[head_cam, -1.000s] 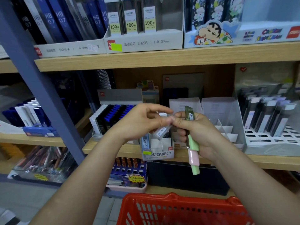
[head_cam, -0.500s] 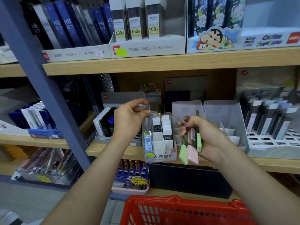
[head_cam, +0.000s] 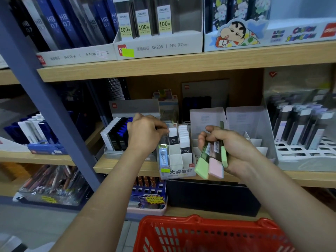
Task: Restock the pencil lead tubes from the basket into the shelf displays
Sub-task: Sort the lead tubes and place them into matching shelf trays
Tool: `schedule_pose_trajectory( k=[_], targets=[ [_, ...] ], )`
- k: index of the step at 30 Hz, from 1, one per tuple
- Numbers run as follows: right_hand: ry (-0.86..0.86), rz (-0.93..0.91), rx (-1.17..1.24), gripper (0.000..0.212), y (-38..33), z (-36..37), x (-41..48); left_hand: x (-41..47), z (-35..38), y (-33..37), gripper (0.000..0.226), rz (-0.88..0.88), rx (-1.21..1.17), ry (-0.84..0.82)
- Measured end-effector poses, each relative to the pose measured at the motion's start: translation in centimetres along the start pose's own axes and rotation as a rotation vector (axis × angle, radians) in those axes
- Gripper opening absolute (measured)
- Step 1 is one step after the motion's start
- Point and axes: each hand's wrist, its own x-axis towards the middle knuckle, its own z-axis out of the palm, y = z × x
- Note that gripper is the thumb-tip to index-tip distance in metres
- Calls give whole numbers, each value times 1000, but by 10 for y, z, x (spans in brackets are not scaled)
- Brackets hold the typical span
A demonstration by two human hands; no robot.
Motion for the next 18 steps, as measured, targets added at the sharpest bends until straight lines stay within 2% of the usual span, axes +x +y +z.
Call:
schedule_pose_trajectory(
  k=[6,11,13,15,18],
  targets=[
    [-10,4,-24,25,-1,-4,0,-1,0,2,7,93,166,4],
    [0,-32,18,25,-2,-2,1,-1,-14,12,7,51,17,38],
    [15,-68,47,26,-3,0,1,-5,-30,28,12,12,-189,-79],
    [31,-106,71,25,-4,2,0,-14,-47,47,20,-16,-372,-307],
    [69,-162,89,23,-4,5,-1,-32,-61,70,33,-88,-519,-608]
  ],
)
